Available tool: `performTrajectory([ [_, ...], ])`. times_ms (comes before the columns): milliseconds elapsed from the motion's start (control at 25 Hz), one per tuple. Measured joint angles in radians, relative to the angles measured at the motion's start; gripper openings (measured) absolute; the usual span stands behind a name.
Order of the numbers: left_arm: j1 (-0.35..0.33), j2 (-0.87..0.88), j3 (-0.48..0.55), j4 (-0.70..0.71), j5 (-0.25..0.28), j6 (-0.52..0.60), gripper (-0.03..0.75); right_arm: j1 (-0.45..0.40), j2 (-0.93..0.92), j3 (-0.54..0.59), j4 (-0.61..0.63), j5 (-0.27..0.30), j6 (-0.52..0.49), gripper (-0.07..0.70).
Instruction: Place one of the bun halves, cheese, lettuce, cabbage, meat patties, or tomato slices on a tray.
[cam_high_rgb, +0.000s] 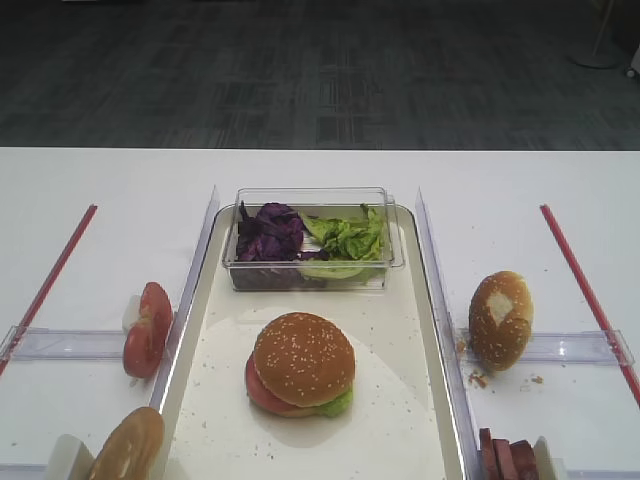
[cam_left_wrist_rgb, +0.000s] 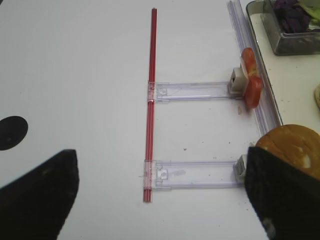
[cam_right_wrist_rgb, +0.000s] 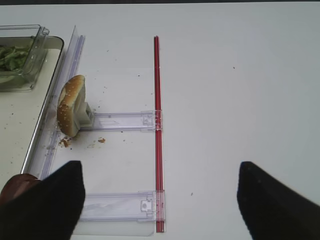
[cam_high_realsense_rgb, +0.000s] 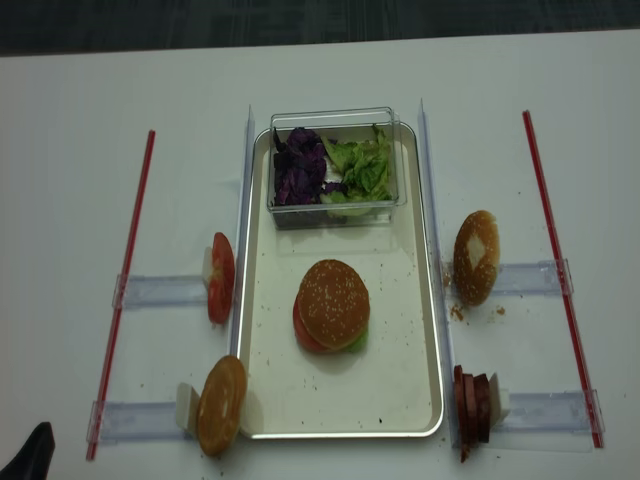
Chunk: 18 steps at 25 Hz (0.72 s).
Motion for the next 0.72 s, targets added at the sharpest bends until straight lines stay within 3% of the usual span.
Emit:
performTrajectory([
  [720, 0.000, 0.000, 0.000, 0.000, 0.000, 0.000, 0.618, 0.000, 0.000, 0.000, -0.004, 0.000, 0.014, 0.635],
])
